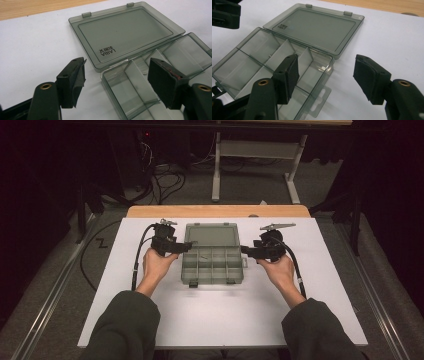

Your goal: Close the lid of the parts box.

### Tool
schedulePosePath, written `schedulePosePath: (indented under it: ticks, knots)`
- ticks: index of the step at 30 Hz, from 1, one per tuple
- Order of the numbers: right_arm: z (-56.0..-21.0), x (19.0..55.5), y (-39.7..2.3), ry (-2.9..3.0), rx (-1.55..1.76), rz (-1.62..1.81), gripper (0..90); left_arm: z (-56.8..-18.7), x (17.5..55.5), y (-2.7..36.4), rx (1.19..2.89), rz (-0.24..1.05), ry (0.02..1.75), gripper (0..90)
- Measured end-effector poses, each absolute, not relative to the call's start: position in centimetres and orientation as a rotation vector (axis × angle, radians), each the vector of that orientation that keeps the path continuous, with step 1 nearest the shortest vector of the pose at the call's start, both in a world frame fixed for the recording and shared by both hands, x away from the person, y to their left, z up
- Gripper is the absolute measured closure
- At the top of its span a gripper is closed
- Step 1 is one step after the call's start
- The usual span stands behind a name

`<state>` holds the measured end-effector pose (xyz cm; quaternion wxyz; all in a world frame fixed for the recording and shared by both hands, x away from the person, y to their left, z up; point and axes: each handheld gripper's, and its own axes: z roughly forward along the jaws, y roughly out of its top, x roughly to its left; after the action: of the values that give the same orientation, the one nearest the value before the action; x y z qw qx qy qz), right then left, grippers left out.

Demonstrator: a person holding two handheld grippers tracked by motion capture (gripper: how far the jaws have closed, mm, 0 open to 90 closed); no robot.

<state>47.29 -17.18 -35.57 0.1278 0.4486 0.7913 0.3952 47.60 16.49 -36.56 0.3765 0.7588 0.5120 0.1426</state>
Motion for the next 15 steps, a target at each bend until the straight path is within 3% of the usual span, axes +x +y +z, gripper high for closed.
schedulePosePath:
  ticks: [15]
  knots:
    - [-35.4,49.8,-16.0,2.378,1.361,1.04,38.5,-36.8,49.5,15.8,1.977,0.307,1.362,29.2]
